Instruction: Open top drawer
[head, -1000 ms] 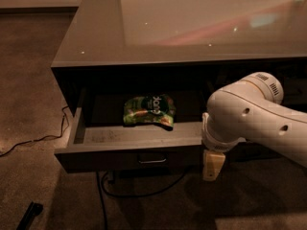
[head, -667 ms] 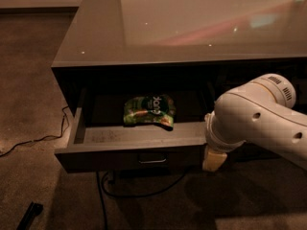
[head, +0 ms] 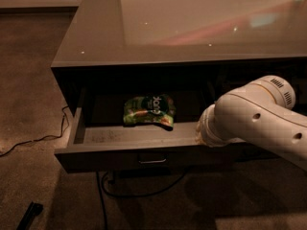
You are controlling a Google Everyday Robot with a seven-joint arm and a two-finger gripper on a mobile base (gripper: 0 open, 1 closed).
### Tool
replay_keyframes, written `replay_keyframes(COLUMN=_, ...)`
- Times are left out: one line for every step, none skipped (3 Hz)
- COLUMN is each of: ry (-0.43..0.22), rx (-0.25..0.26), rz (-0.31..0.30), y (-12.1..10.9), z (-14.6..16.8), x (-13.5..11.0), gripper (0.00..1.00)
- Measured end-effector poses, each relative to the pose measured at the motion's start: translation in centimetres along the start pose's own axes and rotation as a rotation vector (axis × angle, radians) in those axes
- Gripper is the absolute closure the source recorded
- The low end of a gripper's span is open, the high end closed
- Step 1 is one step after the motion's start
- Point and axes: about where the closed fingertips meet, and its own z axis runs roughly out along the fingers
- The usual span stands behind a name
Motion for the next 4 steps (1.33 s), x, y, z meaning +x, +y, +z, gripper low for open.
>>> replay_keyframes(ry=-0.034, rx=0.018, rz=-0.012, y=-1.0, z=1.7, x=-1.2, gripper=0.88)
replay_keyframes(ry=-0.046, rx=0.03, rz=-0.054, y=-2.3, z=3.3, x=-3.0, gripper=1.0)
replay_keyframes(ry=-0.042, rx=0.034, rz=-0.105, y=-3.1, z=4.6, x=-4.8, gripper=1.0)
replay_keyframes(ry=-0.025, rx=0.025, rz=-0.165, y=-3.2, z=5.9, x=-6.3, gripper=1.0)
